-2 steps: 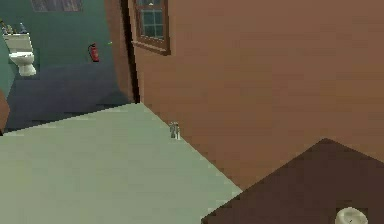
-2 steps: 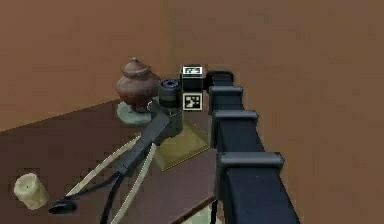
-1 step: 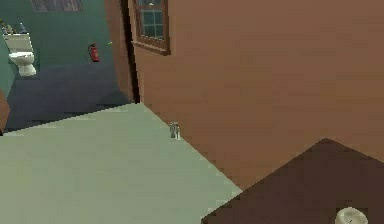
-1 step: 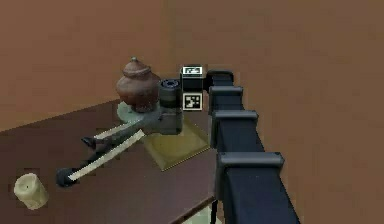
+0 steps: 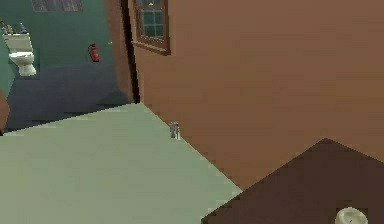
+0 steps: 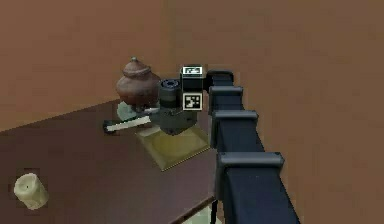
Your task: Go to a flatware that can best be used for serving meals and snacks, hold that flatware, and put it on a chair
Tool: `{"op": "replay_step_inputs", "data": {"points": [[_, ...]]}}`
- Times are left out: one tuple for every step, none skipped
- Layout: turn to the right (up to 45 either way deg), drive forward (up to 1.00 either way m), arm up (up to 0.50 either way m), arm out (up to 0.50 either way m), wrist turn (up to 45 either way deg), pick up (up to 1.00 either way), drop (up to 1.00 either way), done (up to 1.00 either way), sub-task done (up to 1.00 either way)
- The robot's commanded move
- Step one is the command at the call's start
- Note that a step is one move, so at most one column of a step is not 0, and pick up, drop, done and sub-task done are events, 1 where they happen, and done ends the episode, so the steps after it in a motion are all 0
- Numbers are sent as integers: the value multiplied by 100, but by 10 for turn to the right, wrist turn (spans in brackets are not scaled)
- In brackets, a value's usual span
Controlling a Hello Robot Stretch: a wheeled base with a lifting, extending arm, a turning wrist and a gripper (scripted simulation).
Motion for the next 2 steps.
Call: {"op": "replay_step_inputs", "data": {"points": [[0,0,0,0,270,0,0,0,0],[0,0,-22,0,0,0,0,0,0]]}}
